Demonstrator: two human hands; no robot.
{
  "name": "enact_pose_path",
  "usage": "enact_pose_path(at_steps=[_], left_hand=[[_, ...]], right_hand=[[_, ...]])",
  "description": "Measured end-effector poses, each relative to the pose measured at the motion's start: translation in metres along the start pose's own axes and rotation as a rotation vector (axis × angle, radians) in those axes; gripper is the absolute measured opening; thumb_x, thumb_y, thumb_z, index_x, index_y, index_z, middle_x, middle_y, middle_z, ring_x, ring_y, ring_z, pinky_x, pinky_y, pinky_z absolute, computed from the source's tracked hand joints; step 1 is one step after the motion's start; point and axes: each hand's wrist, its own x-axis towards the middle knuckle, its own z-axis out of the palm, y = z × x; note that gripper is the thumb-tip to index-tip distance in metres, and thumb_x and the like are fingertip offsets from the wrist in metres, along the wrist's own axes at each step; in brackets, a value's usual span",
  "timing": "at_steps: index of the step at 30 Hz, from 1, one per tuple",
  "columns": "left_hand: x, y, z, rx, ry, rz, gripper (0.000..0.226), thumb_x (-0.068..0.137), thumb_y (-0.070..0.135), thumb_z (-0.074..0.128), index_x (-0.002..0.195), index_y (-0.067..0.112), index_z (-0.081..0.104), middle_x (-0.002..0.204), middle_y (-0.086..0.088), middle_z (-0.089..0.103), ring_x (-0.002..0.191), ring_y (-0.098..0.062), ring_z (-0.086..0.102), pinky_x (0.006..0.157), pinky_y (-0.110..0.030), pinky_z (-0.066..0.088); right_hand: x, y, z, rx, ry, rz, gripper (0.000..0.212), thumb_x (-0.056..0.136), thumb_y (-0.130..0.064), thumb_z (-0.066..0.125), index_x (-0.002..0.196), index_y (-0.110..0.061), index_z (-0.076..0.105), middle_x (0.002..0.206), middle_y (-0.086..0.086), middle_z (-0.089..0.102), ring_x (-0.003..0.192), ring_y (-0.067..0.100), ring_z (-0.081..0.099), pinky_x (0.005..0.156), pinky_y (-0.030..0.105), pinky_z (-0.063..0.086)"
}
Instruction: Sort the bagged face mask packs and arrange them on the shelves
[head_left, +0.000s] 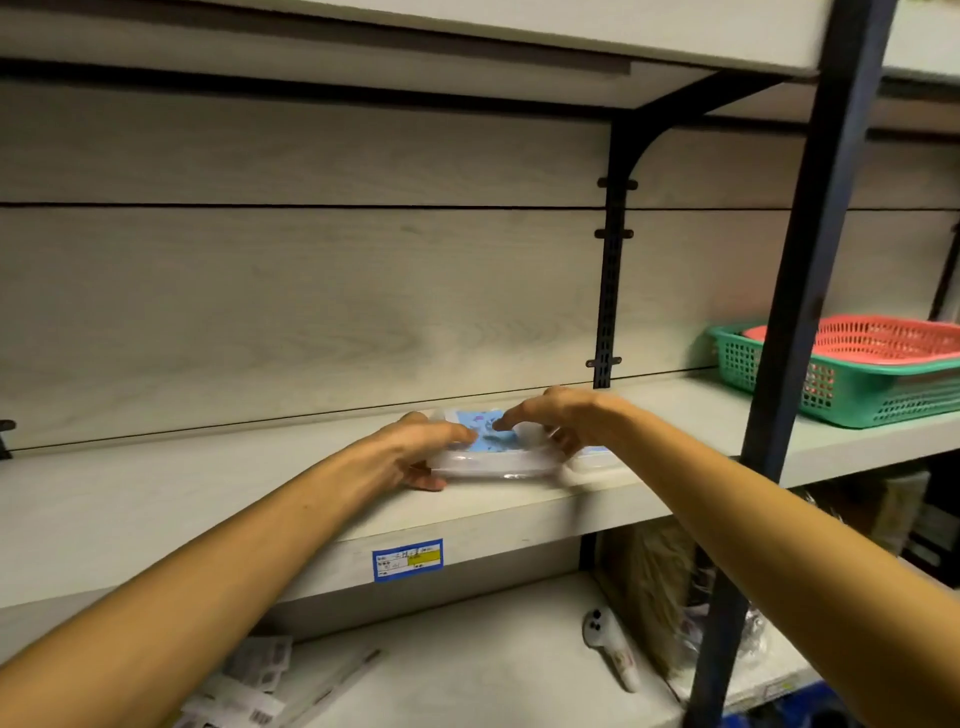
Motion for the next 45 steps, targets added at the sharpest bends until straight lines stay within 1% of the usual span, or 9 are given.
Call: enact_pose_path(at_steps=[6, 9, 12, 18, 24, 29, 36, 41, 45], left_hand=[[-0.008, 0.003, -0.007, 0.325, -0.1, 0.07, 0.043, 0.07, 0.025, 0.092, 0.091, 0.025, 0.054, 0.099, 0.001, 0.063, 0.087, -0.014, 0.062, 0.064, -0.026, 0.06], [-0.008, 0.003, 0.0, 0.487, -0.067, 0.136, 0.048, 0.066, 0.017, 0.094, 0.098, 0.019, 0.059, 0.098, -0.002, 0.067, 0.08, -0.015, 0.065, 0.062, -0.025, 0.06], [-0.009, 0.008, 0.004, 0.548, -0.026, 0.125, 0.056, 0.063, 0.019, 0.096, 0.106, 0.012, 0.062, 0.102, -0.009, 0.072, 0.08, -0.021, 0.068, 0.069, -0.033, 0.063], [-0.013, 0.011, 0.007, 0.548, 0.019, 0.117, 0.056, 0.064, 0.029, 0.095, 0.104, 0.015, 0.058, 0.103, -0.01, 0.069, 0.087, -0.023, 0.072, 0.064, -0.034, 0.063], [-0.018, 0.011, 0.003, 0.538, 0.019, 0.084, 0.058, 0.073, 0.036, 0.089, 0.112, 0.011, 0.056, 0.102, -0.008, 0.066, 0.08, -0.02, 0.071, 0.058, -0.03, 0.062], [-0.015, 0.001, 0.005, 0.677, 0.073, 0.141, 0.068, 0.07, 0.051, 0.086, 0.12, 0.022, 0.049, 0.105, -0.002, 0.062, 0.09, -0.022, 0.069, 0.07, -0.039, 0.064], [-0.01, -0.013, 0.003, 0.83, 0.155, 0.206, 0.096, 0.064, 0.071, 0.078, 0.14, 0.027, 0.04, 0.102, 0.013, 0.054, 0.09, -0.011, 0.057, 0.067, -0.03, 0.048], [-0.007, -0.008, -0.002, 0.729, 0.045, 0.168, 0.111, 0.053, 0.081, 0.074, 0.145, 0.03, 0.039, 0.116, 0.012, 0.054, 0.101, -0.014, 0.055, 0.077, -0.026, 0.041], [0.006, -0.001, 0.003, 0.664, 0.141, 0.25, 0.081, 0.09, 0.06, 0.06, 0.154, 0.019, 0.032, 0.153, -0.006, 0.043, 0.126, -0.024, 0.048, 0.1, -0.035, 0.041]], right_hand=[[-0.024, 0.001, -0.018, -0.061, -0.219, -0.087, 0.085, 0.072, -0.024, 0.09, 0.139, -0.008, 0.042, 0.129, 0.009, 0.053, 0.118, 0.032, 0.056, 0.085, 0.042, 0.061], [-0.03, 0.002, -0.011, -0.176, -0.225, -0.143, 0.093, 0.071, -0.02, 0.09, 0.146, -0.005, 0.038, 0.111, -0.001, 0.052, 0.111, 0.026, 0.054, 0.081, 0.036, 0.06], [-0.029, -0.001, -0.003, -0.349, -0.157, -0.206, 0.088, 0.067, -0.026, 0.093, 0.139, -0.003, 0.047, 0.124, 0.001, 0.053, 0.105, 0.023, 0.056, 0.086, 0.034, 0.06], [-0.019, -0.001, 0.0, -0.532, -0.137, -0.237, 0.053, 0.065, -0.031, 0.094, 0.096, -0.012, 0.055, 0.098, -0.004, 0.054, 0.082, 0.012, 0.058, 0.053, 0.021, 0.056], [-0.013, -0.002, -0.002, -0.477, -0.147, -0.271, 0.09, 0.069, -0.025, 0.092, 0.141, -0.008, 0.041, 0.135, 0.005, 0.046, 0.107, 0.024, 0.058, 0.072, 0.031, 0.062], [-0.013, -0.001, 0.0, -0.548, -0.149, -0.319, 0.091, 0.072, -0.024, 0.09, 0.145, -0.005, 0.039, 0.142, 0.01, 0.048, 0.112, 0.028, 0.062, 0.083, 0.034, 0.061], [-0.008, 0.008, -0.001, -0.682, -0.103, -0.357, 0.079, 0.077, -0.039, 0.084, 0.14, -0.011, 0.044, 0.134, 0.005, 0.053, 0.103, 0.022, 0.059, 0.056, 0.018, 0.043], [-0.011, 0.005, -0.016, -0.669, -0.153, -0.318, 0.093, 0.073, -0.059, 0.077, 0.146, -0.014, 0.041, 0.142, 0.004, 0.05, 0.129, 0.027, 0.052, 0.107, 0.039, 0.044], [0.004, 0.0, -0.005, -0.467, -0.005, -0.443, 0.061, 0.095, -0.041, 0.054, 0.146, -0.01, 0.045, 0.15, 0.013, 0.047, 0.133, 0.03, 0.047, 0.108, 0.036, 0.039]])
